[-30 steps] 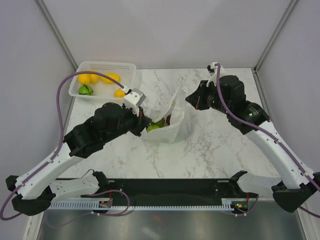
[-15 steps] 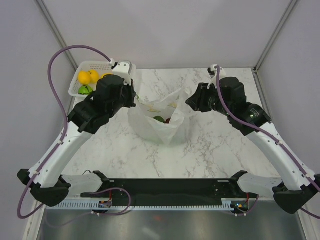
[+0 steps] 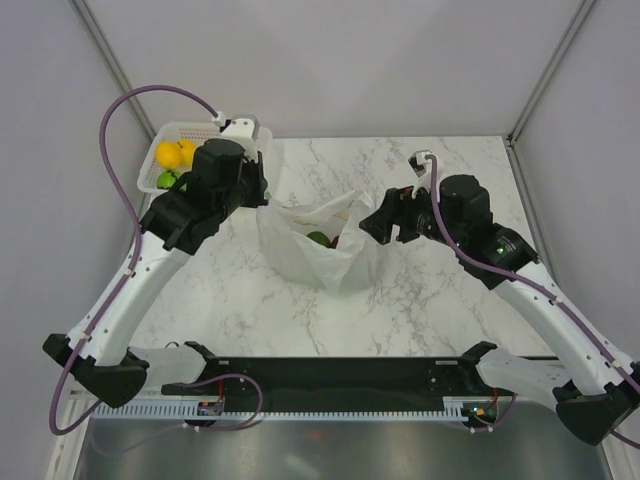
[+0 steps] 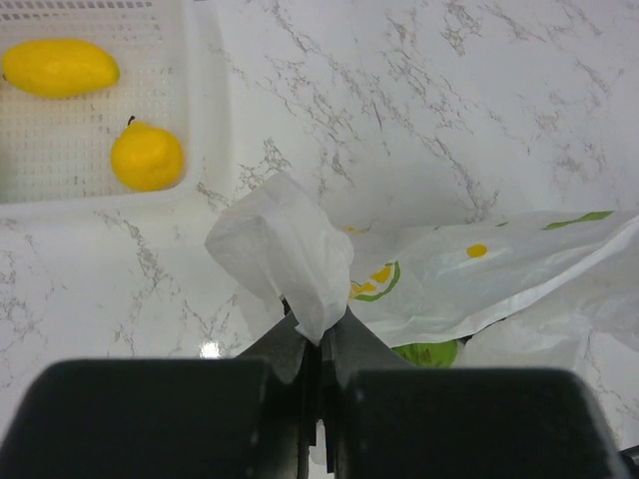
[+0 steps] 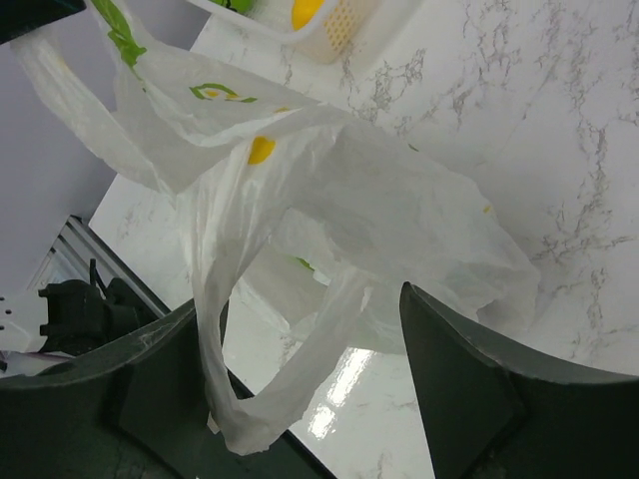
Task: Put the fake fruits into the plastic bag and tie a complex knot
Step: Adjust the plastic bag at the center of the board.
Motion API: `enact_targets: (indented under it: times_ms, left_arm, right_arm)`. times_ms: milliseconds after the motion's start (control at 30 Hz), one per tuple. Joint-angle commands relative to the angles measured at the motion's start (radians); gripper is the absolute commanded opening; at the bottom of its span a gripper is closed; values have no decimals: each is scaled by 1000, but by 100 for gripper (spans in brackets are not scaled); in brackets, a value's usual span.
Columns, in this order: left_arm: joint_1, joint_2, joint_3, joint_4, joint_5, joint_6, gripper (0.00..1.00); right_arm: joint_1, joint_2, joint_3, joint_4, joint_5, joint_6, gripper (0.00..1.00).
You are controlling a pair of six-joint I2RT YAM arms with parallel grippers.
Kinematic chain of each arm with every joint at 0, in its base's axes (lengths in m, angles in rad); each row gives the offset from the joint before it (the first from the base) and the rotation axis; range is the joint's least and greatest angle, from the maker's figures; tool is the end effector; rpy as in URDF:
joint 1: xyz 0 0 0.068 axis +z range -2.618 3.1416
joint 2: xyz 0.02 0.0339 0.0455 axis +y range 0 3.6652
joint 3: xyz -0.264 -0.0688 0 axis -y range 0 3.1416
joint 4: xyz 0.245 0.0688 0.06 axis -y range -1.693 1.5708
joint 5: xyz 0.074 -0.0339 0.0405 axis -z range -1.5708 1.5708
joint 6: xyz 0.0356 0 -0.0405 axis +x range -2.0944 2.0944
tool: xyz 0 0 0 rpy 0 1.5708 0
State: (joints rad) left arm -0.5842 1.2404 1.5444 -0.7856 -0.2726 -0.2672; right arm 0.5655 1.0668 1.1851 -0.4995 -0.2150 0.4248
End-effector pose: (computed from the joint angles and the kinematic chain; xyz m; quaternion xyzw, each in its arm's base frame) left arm 0.2106 -0.1278 0.4437 0.0642 0.8479 -0.1061 0.5155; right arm 0.1899 0.1295 0.3927 -0.1179 0.8172 0.3429 0.4480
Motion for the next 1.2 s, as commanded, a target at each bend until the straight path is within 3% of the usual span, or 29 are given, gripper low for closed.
enact_targets:
  times_ms: [0,100,367,600,833,967,1167]
  left_arm:
    - [11,-16,11,29,24,-10,2]
    - [18,-36,-26,57,26,-12,2]
    - [46,-47,-110,103,64,-17,2]
    - [76,-65,-194,167,82,-15,2]
    - [98,-90,-224,184,93,-15,2]
    - [99,-105,-237,184,93,-15,2]
    - [99,-110,-254,212,95,-6,2]
  right_arm:
    - [-3,-59,-51,104,-20,-58,78]
    - [-3,-110,-113,170,-9,-90,79]
    - [-3,-232,-235,375,-156,-84,82]
    - [-3,-281,-223,377,-238,-52,84]
    - [-3,-275,-252,410,-264,-63,84]
    - [-3,-243,-277,490,-291,-51,78]
    - [-1,-179,-271,533,-299,-86,76]
